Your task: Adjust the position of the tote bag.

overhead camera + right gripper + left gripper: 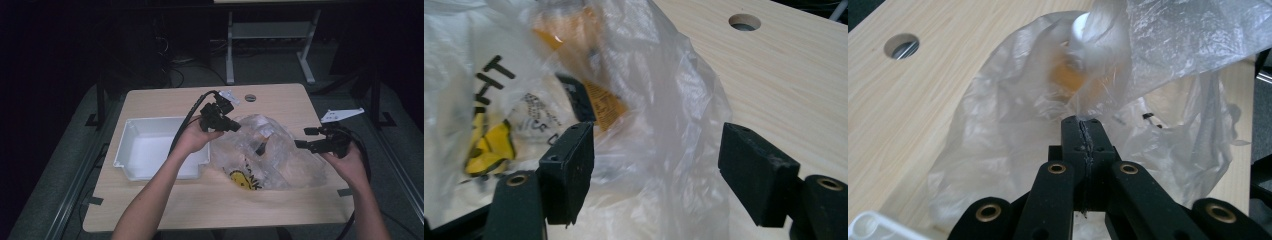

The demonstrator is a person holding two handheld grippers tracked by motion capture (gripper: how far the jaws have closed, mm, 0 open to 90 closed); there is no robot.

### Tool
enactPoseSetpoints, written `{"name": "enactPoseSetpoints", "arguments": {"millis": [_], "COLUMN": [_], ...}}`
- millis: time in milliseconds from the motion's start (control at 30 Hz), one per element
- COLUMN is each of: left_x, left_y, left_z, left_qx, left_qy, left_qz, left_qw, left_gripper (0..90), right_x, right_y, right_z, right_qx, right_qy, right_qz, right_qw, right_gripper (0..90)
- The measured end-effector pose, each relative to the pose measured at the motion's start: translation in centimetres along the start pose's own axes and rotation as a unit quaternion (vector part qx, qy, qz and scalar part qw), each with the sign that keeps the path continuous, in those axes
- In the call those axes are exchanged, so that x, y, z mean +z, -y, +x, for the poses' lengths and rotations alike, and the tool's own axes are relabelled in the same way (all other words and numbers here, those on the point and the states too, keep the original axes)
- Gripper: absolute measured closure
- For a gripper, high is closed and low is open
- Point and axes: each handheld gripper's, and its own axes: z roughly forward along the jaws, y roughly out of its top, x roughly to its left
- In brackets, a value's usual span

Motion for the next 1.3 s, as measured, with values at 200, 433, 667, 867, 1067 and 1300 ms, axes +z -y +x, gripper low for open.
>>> {"name": "enactPoseSetpoints", "arguments": {"millis": [200,433,667,867,1067,1300], "left_x": [-0.1,0.0,0.3,1.3,2.0,2.4], "left_y": [0.9,1.9,3.2,3.8,4.2,4.7], "left_z": [0.9,2.2,3.2,3.2,3.6,4.1], "left_qx": [-0.013,-0.034,-0.049,-0.052,-0.051,-0.062], "left_qy": [-0.005,-0.016,-0.027,-0.042,-0.05,-0.054], "left_qz": [0.001,0.002,0.013,0.032,0.054,0.06], "left_qw": [0.9999,0.9993,0.9984,0.9973,0.996,0.9948], "left_gripper": [90.0,90.0,90.0,90.0,90.0,90.0], "right_x": [2.4,4.4,5.2,6.6,8.3,9.0], "right_y": [-1.2,-1.8,-1.8,-1.9,-1.0,0.9], "right_z": [-0.4,-1.1,-2.2,-2.3,-2.7,-3.9], "right_qx": [-0.009,-0.018,0.007,0.019,0.034,0.066], "right_qy": [-0.03,-0.034,-0.045,-0.035,-0.029,-0.022], "right_qz": [0.026,0.038,0.046,0.079,0.11,0.136], "right_qw": [0.9992,0.9986,0.9979,0.9961,0.9929,0.9883], "right_gripper": [34.8,66.5,89.6,89.7,89.8,89.7]}}
